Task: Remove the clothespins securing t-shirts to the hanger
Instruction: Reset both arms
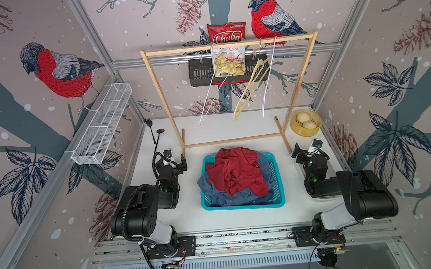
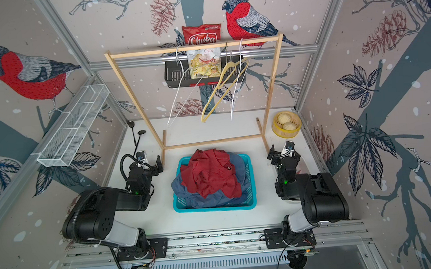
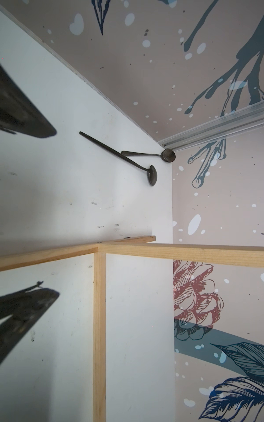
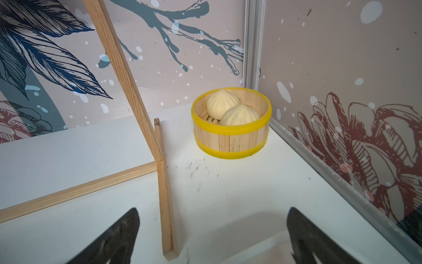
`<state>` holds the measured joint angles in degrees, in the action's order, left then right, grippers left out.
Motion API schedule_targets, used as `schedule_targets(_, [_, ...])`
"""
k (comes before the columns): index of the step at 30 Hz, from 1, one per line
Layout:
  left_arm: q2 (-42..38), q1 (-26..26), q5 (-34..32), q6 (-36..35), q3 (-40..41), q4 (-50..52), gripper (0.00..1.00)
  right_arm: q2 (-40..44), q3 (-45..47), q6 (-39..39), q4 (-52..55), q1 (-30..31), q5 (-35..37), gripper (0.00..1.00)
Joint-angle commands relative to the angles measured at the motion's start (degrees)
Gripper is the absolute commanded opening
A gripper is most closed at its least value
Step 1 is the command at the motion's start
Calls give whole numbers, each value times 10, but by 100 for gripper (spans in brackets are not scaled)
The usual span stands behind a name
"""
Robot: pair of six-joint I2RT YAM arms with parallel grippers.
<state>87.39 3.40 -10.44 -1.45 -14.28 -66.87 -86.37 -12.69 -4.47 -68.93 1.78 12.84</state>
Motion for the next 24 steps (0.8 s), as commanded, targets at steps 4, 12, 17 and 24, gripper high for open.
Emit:
schedule_targets(4, [-1, -5, 12, 10, -5, -18, 99, 2, -2, -5, -7, 0, -4, 100])
schedule_targets(12, [-2, -6, 13, 10, -4, -17, 99, 2, -2, -5, -7, 0, -4, 100])
schedule_targets(17, [-1, -6, 16, 11, -6, -16, 99, 2, -3, -5, -6, 0, -4, 100])
schedule_targets(24, [-1, -7, 19, 11, -6, -15, 99, 1, -5, -3, -4, 3, -1, 100])
